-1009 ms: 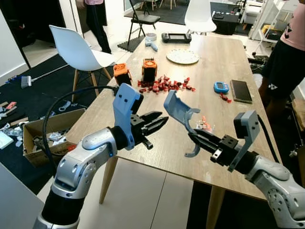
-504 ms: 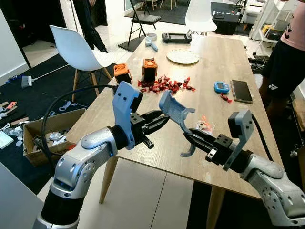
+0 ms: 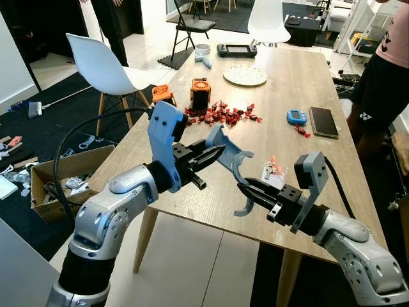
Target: Hang keys on a hook
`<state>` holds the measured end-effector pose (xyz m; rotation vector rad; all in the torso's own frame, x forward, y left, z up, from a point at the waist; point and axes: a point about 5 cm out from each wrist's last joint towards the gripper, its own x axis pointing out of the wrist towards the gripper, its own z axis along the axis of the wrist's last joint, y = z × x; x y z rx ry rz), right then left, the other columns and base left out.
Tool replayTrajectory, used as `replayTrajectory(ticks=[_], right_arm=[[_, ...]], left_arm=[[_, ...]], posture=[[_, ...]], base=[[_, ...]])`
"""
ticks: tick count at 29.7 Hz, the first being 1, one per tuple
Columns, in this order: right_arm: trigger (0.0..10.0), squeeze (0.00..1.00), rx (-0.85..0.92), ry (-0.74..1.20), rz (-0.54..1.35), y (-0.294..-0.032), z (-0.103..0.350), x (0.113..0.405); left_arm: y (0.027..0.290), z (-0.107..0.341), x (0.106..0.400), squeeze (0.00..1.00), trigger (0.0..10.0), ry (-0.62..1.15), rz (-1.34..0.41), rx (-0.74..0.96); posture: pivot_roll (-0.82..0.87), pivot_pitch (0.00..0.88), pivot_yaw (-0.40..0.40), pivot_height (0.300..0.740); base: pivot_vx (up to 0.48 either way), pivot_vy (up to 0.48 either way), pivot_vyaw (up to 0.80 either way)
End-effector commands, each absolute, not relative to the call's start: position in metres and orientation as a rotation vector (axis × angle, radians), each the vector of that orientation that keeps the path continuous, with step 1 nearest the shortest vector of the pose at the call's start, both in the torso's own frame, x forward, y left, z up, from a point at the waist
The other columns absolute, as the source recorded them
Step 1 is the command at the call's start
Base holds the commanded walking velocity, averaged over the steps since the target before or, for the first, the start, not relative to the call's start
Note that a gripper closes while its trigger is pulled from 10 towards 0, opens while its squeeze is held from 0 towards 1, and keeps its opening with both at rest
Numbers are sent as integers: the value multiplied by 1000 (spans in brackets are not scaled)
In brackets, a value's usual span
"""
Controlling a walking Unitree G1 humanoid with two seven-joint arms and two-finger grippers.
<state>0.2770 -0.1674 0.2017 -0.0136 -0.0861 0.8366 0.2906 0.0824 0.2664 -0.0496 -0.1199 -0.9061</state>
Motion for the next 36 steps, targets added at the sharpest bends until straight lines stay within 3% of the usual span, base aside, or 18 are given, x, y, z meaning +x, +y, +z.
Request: replayTrajectory(ticks=[1,2,3,4,6,7,8,17,19,20,21,23,24,27,28,29,36], right_arm=[[10000,0,-26,-87,823,-170,202,275],[10000,0,-27,-87,823,-170,201,275],[10000,0,-26,-87,822,-170,201,275],[10000,0,-26,-87,822,-170,201,275],[10000,0,-26,-87,821,-169,201,275],[10000,0,-26,-88,821,-169,201,275],[10000,0,-25,-89,820,-169,201,275],[10000,0,-22,-102,817,-169,203,277],[10000,0,-22,-106,810,-170,204,278],[10000,0,-22,-106,810,-170,204,278],[10000,0,-22,-110,801,-170,204,279],[10000,47,-2,-105,797,-171,204,279],[10000,1000,13,-100,795,-171,204,279],[10000,1000,-6,-109,768,-173,204,280],[10000,149,-6,-115,761,-174,205,281],[10000,0,-1,-121,759,-174,205,281],[10000,0,83,-103,781,-180,200,275]], left_arm=[[79,266,291,0,10000,-111,-913,-63],[79,266,292,0,10000,-111,-909,-67],[79,266,292,0,8745,-111,-907,-70],[79,266,292,0,8745,-111,-907,-70],[78,266,292,0,2667,-111,-904,-77],[78,266,292,0,2667,-110,-904,-78],[78,266,292,0,0,-108,-902,-80],[79,266,293,0,314,-107,-888,-83],[79,266,293,0,4667,-108,-885,-83],[79,266,293,0,4667,-108,-885,-83],[79,266,293,0,10000,-109,-882,-84],[79,266,293,0,10000,-111,-878,-86],[79,267,293,0,10000,-112,-876,-87],[78,267,292,0,10000,-113,-874,-88],[78,266,292,0,10000,-113,-873,-88],[78,266,292,0,10000,-112,-872,-89],[81,265,297,0,10000,-110,-810,-113]], posture=[[78,161,-5,740],[78,161,-5,740],[78,161,-5,740],[78,161,-5,740],[78,161,-3,740],[78,161,-3,740],[78,161,-3,740],[86,161,-7,740],[85,161,-7,740],[85,161,-7,740],[85,160,-7,740],[85,160,-7,740],[86,161,-6,740],[86,161,-6,740],[86,161,-6,740],[84,159,-3,740],[85,161,-4,740]], base=[[0,0,0],[0,0,0],[0,0,0],[0,0,0],[0,0,0],[0,0,0],[0,0,0],[0,0,0],[0,0,0],[0,0,0],[0,0,0],[0,0,0],[0,0,0],[0,0,0],[0,0,0],[0,0,0],[0,0,0]])
